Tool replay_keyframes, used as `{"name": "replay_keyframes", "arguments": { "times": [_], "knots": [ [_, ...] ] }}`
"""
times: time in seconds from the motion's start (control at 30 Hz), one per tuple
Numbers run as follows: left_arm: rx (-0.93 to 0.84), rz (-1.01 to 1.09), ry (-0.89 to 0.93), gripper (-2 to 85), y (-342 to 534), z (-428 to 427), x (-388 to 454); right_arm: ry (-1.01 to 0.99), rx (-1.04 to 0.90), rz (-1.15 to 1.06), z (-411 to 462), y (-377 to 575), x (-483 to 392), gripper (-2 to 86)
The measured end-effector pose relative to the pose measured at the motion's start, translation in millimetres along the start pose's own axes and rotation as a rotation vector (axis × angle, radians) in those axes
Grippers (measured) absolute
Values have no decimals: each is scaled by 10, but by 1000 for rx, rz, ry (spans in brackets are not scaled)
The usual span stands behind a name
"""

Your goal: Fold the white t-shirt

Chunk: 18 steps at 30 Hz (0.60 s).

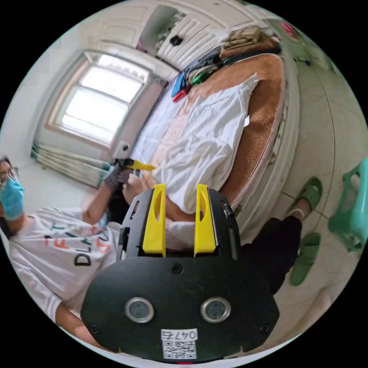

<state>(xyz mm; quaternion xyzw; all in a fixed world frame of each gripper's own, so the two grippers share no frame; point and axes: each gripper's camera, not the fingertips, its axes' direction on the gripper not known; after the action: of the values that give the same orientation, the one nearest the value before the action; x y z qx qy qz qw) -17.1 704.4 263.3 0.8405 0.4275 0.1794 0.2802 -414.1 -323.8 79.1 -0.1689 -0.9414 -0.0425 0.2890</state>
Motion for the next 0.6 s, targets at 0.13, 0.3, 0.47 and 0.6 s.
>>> {"name": "replay_keyframes", "arguments": {
  "times": [0.13, 0.3, 0.47, 0.6],
  "knots": [
    [-130, 35, -162, 149, -152, 693, 276, 218, -105, -120, 379, -190, -418, 43],
    [-212, 82, -229, 37, -132, 1194, 540, 283, -198, -30, 523, -441, -530, -4],
    [-191, 62, -188, 15, 15, 1228, 683, 361, -244, 51, 422, -541, -684, 6],
    [-284, 2, -198, 64, 19, 1509, 604, 423, -123, -211, 401, -792, -1332, -4]
  ]
}}
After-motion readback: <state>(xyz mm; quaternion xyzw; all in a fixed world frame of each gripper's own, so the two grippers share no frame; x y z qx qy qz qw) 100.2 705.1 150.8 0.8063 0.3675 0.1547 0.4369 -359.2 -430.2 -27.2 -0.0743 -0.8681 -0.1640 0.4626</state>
